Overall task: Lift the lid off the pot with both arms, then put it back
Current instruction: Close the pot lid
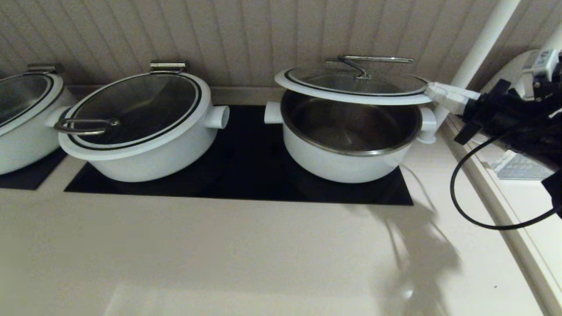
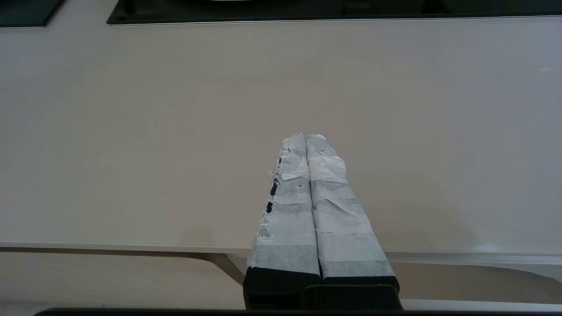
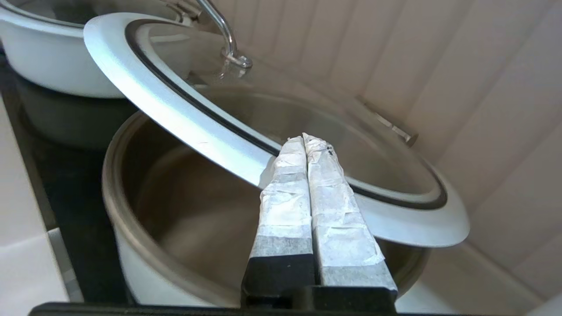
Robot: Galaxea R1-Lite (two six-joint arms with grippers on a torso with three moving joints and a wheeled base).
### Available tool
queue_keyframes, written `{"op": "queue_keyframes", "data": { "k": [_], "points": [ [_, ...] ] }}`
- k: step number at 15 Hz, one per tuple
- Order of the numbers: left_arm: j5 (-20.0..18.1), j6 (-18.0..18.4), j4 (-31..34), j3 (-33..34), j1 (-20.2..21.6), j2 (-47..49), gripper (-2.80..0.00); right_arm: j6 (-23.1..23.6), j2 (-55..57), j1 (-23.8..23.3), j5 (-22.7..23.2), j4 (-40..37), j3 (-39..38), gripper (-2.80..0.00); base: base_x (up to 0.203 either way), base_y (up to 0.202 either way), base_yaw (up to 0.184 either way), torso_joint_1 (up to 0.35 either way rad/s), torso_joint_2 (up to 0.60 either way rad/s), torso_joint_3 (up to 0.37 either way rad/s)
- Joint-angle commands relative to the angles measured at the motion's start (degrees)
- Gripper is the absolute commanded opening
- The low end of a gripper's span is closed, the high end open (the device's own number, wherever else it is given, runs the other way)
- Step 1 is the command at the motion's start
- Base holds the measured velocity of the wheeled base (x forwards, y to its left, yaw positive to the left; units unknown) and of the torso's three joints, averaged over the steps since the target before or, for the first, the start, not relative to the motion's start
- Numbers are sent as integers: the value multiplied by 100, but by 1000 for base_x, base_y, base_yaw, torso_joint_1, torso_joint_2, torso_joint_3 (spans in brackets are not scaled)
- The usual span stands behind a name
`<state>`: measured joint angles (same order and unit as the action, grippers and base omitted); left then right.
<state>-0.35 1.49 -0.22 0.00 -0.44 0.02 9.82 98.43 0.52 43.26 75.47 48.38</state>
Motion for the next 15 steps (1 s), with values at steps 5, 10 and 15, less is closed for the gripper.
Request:
{"op": "queue_keyframes", "data": {
  "k": [5, 10, 15],
  "points": [
    [0, -17, -4, 0, 0, -2, -280, 81, -8, 9, 33, 73, -258, -280, 0, 0, 0, 0, 0, 0],
    [0, 9, -4, 0, 0, -2, -280, 90, 10, 18, 56, 100, -546, -280, 0, 0, 0, 0, 0, 0],
    [0, -7, -4, 0, 0, -2, -280, 90, 67, 68, 121, 100, -825, -280, 0, 0, 0, 0, 0, 0]
  ]
}}
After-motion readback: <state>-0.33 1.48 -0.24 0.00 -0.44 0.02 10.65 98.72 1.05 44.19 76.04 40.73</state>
